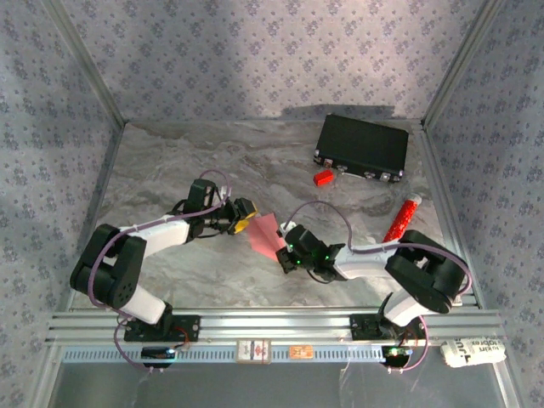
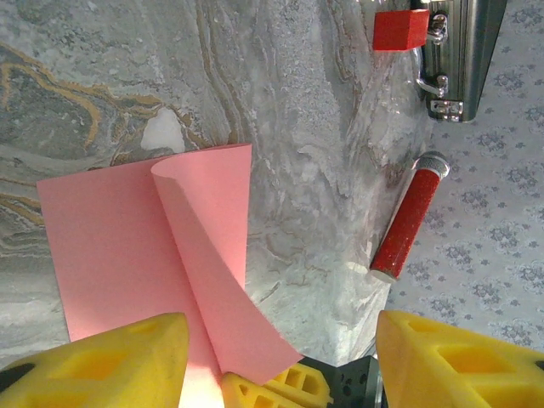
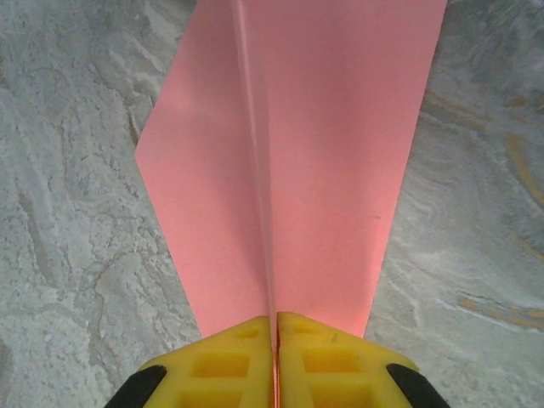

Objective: Fold a paper plane with a square sheet of paper (pick it up from the middle)
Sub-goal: Fourth fold the wing at the center of the table.

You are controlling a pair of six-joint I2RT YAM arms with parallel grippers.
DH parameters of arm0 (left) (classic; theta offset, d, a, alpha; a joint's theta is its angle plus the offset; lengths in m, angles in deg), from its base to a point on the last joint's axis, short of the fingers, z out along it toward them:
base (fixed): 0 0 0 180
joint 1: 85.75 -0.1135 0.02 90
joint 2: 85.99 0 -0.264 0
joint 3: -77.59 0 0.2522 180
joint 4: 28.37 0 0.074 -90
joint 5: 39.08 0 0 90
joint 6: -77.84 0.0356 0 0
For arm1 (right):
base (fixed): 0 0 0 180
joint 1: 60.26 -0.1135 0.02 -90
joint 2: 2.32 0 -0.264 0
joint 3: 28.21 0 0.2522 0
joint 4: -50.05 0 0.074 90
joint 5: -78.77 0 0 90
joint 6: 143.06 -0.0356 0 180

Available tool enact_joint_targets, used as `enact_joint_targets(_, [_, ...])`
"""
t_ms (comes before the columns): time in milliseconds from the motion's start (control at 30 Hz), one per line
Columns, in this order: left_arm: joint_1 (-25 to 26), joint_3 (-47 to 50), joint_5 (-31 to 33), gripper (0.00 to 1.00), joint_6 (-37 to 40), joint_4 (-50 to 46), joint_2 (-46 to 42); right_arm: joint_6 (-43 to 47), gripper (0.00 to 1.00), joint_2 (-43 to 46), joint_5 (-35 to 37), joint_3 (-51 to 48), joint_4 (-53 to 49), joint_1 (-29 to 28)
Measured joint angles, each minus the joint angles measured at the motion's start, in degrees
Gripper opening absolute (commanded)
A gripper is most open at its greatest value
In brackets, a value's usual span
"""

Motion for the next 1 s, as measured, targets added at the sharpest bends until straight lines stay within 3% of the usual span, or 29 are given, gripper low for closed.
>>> enact_joint_targets(333, [0.0,0.0,0.0,0.57,0.0,-0.2,0.0,-4.7,0.10,-3.0,-4.7,-0.3,5.7,1.3])
enact_joint_targets(700, [0.0,1.5,-0.3,0.15,0.3,0.8,0.0,-10.1,0.10,-4.6,-12.1,-1.1,10.1,4.8])
enact_joint_targets(1000, [2.4,2.3,-1.6,0.09,-0.5,4.4,2.0,-13.9,0.10,-5.2,-16.5,-1.8,12.4,7.0])
